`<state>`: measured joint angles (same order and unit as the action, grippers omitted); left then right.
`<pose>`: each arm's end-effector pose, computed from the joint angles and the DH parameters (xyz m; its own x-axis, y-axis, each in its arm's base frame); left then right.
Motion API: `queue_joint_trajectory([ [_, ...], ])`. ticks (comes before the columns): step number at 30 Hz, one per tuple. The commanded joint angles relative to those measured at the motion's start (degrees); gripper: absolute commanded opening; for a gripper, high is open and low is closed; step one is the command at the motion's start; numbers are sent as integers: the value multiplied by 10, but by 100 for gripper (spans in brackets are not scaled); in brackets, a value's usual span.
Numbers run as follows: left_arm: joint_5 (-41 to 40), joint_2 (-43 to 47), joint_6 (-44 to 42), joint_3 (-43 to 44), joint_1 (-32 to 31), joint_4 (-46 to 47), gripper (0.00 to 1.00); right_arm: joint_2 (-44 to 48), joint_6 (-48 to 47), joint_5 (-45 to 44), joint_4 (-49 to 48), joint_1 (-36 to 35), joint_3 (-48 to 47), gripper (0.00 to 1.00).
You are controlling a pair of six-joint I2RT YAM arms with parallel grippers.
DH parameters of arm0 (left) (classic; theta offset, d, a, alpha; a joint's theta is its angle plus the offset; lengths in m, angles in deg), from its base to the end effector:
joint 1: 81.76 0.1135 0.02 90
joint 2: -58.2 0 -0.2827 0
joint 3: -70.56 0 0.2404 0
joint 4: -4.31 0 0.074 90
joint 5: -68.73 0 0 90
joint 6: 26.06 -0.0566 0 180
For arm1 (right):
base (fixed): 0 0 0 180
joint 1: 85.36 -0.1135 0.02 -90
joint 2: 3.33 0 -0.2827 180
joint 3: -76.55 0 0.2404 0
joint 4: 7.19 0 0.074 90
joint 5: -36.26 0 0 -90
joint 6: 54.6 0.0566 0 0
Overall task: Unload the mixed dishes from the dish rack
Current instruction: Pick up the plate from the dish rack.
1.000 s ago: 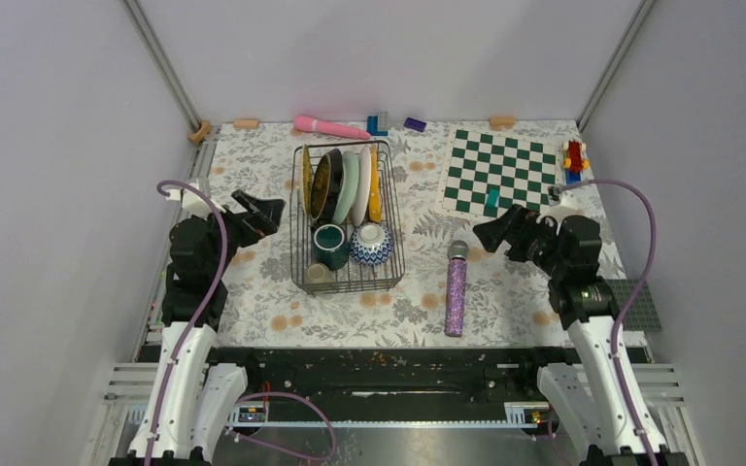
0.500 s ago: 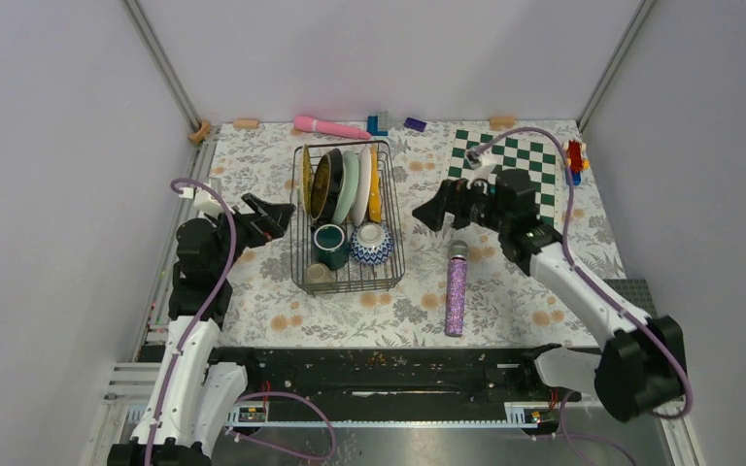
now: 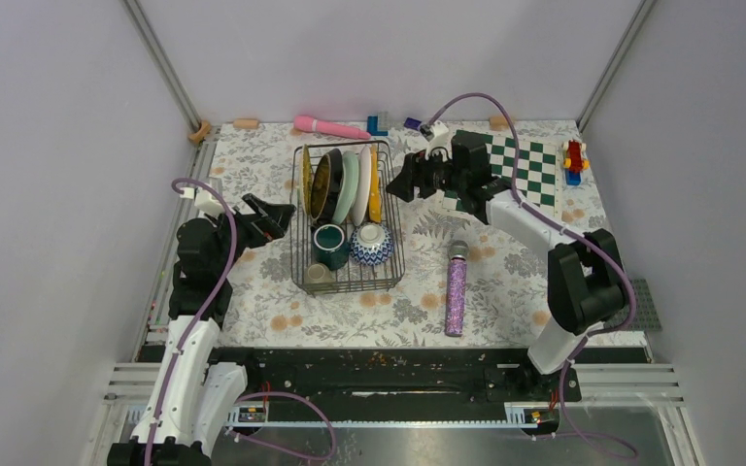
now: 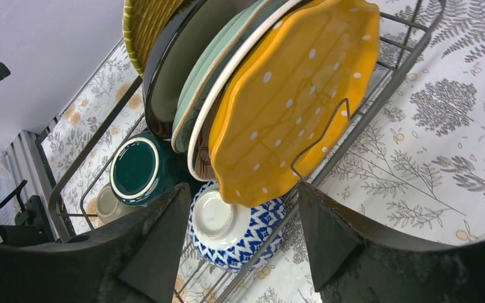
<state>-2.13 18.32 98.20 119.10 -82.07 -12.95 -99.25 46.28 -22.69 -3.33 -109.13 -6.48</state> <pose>0.1667 -0.0195 0.3119 -0.3090 -0.5302 -0.7896 0.1880 0.7798 -0.5971 0.3550 0.1883 0.3058 -0.4095 -0.0037 -0.9123 -0.7332 0.5964 0.3267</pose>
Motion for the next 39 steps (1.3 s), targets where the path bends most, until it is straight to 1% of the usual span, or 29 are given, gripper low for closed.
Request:
queue_joint_trajectory([
  [1, 0, 0, -11, -2, 2, 39, 99, -19, -22, 38, -14, -15, -36, 68],
  [5, -5, -4, -10, 0, 2, 35, 99, -44, -22, 40, -19, -23, -56, 61],
  [11, -10, -3, -13, 2, 2, 31, 99, -82, -25, 36, -3, -27, -93, 56],
  [15, -13, -3, -14, 3, 2, 29, 99, -101, -29, 34, 11, -29, -114, 48],
  [23, -13, -5, -16, 2, 2, 30, 99, -121, -35, 54, 18, -32, -125, 47],
  [31, -16, -4, -16, 3, 2, 29, 99, -134, -27, 41, 14, -38, -130, 46],
  [36, -18, -5, -15, 4, 2, 29, 99, -140, -11, 27, -7, -45, -130, 50],
  [39, -19, -6, -15, 5, 2, 29, 99, -145, 3, 7, -25, -48, -129, 50],
])
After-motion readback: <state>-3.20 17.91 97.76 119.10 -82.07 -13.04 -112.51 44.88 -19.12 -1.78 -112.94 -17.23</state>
